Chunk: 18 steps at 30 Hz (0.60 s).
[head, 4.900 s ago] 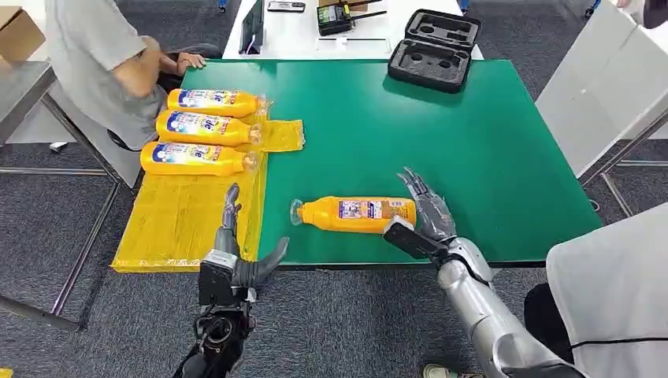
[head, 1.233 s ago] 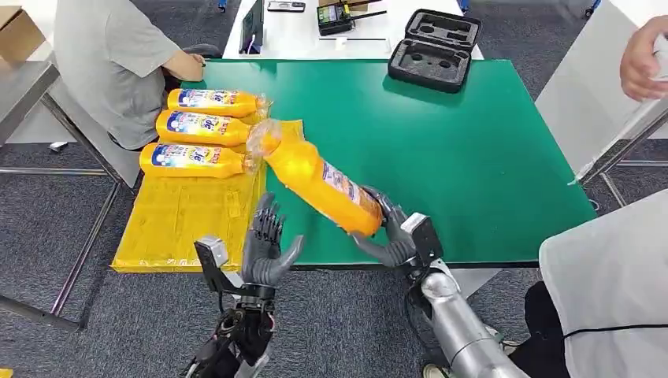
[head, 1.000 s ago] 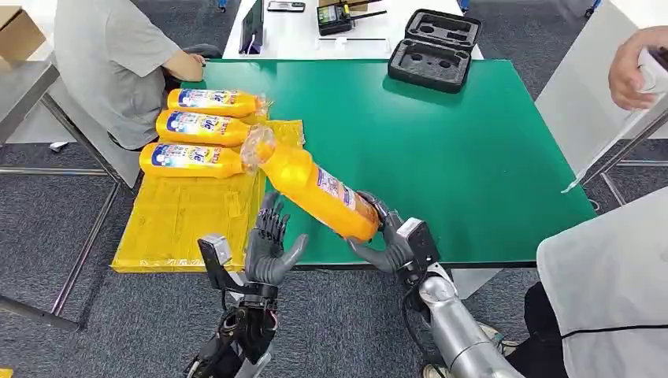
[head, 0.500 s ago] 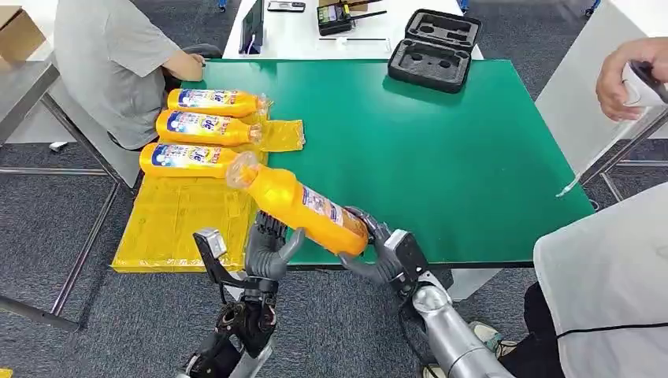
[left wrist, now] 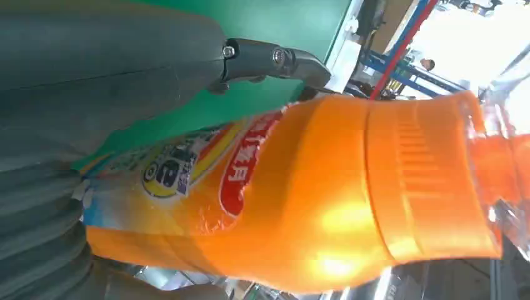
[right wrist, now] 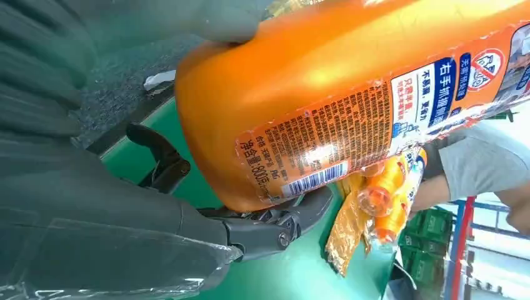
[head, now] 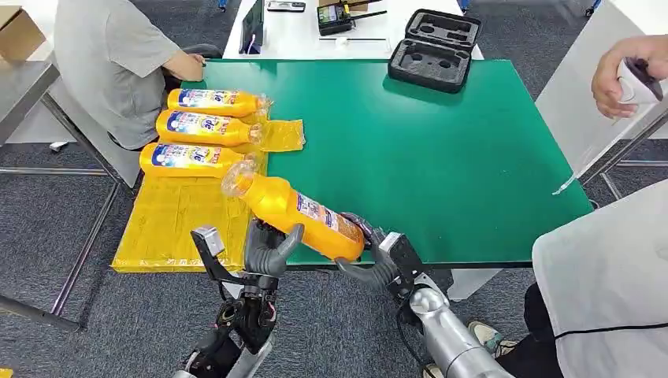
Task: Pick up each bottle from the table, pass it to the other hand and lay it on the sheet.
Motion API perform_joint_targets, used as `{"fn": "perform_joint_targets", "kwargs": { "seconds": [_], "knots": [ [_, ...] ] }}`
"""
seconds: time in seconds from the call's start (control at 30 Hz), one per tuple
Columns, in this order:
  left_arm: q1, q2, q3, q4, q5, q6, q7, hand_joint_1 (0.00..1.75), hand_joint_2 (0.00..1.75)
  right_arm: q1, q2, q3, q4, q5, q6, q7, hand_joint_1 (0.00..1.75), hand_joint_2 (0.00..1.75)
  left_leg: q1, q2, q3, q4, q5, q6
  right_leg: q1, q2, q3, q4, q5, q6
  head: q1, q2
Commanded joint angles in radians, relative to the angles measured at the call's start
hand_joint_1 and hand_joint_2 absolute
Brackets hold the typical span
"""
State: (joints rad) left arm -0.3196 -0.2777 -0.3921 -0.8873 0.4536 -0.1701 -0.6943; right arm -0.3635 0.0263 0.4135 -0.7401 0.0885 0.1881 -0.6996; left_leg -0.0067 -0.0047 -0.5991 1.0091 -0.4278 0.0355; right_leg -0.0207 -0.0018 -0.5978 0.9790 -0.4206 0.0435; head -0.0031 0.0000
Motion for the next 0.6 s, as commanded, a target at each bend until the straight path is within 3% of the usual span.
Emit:
{"fn": "perform_joint_targets", "kwargs": {
  "seconds": [0.03,0.07,0.33,0.37,0.43,0.47,0.5,0.6],
  "knots": [
    [-0.048,0.021,-0.057,0.065,0.009,-0.046,0.001,0.00,1.75,-0.056,-0.003,0.041,0.070,-0.010,-0.003,0.001,1.75,1.75,0.001,0.001,0.002,0.000,-0.001,-0.002,0.001,0.001,0.002,0.000,-0.001,-0.002,0.000,0.000],
    [-0.048,0.021,-0.057,0.065,0.009,-0.046,0.001,0.09,1.75,-0.056,-0.003,0.041,0.070,-0.010,-0.003,0.001,1.75,1.75,0.000,0.001,0.002,0.000,-0.001,-0.001,0.000,0.001,0.001,0.000,0.000,-0.001,0.000,0.000],
    [-0.050,0.020,-0.060,0.072,0.011,-0.053,0.002,0.09,1.75,-0.057,-0.005,0.040,0.065,-0.012,-0.003,0.001,1.75,1.75,0.001,0.001,0.002,0.000,-0.001,-0.002,0.001,0.001,0.002,0.000,-0.001,-0.002,0.000,0.000],
    [-0.050,0.020,-0.060,0.072,0.011,-0.053,0.002,0.26,1.75,-0.057,-0.005,0.040,0.065,-0.012,-0.003,0.001,1.75,1.75,0.000,0.001,0.002,0.000,-0.001,-0.001,0.001,0.000,0.002,0.000,-0.001,-0.001,0.000,0.000],
    [-0.053,0.021,-0.070,0.080,0.011,-0.077,-0.002,1.33,1.75,-0.056,-0.006,0.035,0.057,-0.020,-0.003,0.001,1.75,1.75,0.001,0.001,0.002,0.000,-0.001,-0.002,0.001,0.001,0.002,0.000,-0.001,-0.002,0.000,0.000],
    [-0.051,0.025,-0.079,0.079,0.011,-0.103,-0.004,1.03,1.75,-0.055,-0.009,0.033,0.049,-0.023,-0.003,0.001,1.75,1.75,0.000,0.001,0.002,0.000,-0.001,-0.001,0.001,0.001,0.002,0.000,0.000,-0.001,0.000,0.000],
    [-0.048,0.025,-0.080,0.080,0.010,-0.110,-0.004,0.00,1.75,-0.052,-0.012,0.024,0.037,-0.029,-0.007,0.001,1.75,1.75,0.000,0.001,0.002,0.000,-0.001,-0.001,0.001,0.001,0.001,0.000,0.000,-0.001,0.000,0.000],
    [-0.042,0.023,-0.076,0.083,0.007,-0.102,-0.003,0.00,1.75,-0.042,-0.022,0.009,0.006,-0.036,-0.005,0.001,1.75,1.75,0.001,0.001,0.003,0.000,-0.001,-0.002,0.001,0.000,0.003,0.000,-0.001,-0.002,0.000,0.000]
  ]
}}
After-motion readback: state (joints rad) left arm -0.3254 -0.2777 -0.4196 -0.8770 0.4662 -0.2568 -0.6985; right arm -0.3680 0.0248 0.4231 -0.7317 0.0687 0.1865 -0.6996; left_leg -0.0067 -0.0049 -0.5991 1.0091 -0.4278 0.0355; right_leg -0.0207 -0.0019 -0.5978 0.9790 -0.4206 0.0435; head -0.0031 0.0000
